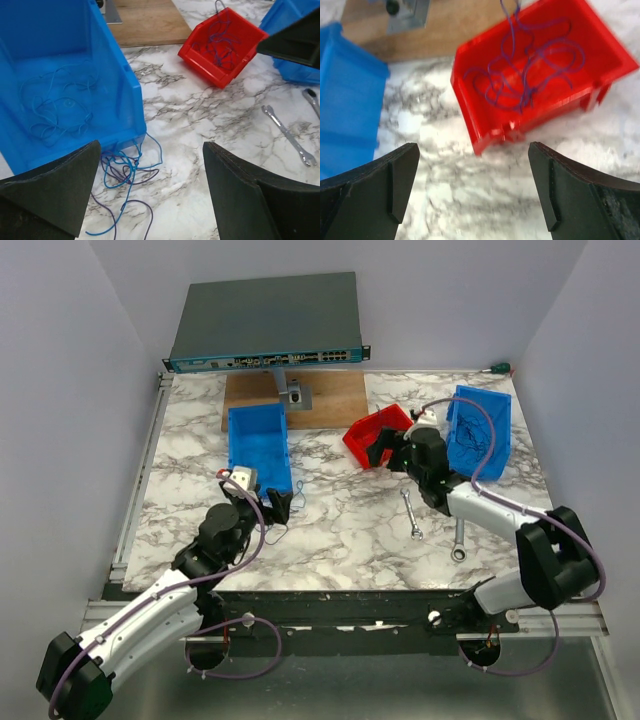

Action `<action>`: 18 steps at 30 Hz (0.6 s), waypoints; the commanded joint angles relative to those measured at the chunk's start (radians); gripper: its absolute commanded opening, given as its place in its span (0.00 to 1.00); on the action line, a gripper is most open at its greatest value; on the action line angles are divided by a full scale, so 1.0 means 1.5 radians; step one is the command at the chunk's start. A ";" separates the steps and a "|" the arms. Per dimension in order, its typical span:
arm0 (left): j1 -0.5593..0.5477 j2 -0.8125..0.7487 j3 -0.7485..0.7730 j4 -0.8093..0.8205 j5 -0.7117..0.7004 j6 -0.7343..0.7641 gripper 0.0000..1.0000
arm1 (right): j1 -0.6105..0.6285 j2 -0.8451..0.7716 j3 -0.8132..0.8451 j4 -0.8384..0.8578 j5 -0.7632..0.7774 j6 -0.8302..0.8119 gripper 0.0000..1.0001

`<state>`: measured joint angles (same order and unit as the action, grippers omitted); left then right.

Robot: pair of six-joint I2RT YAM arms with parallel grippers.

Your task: Untangle the cables

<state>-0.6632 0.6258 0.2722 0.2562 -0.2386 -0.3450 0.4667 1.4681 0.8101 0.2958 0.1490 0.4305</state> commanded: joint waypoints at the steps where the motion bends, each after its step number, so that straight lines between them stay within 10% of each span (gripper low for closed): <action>1: -0.002 0.014 0.029 -0.093 -0.051 -0.022 0.82 | 0.016 -0.066 -0.079 0.008 -0.087 -0.002 1.00; 18: 0.025 0.363 0.180 -0.208 -0.089 -0.113 0.48 | 0.067 -0.103 -0.260 0.247 -0.124 0.007 0.98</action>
<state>-0.6472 1.0523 0.4789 -0.0158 -0.3519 -0.4866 0.5560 1.2907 0.4305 0.5671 -0.0105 0.4309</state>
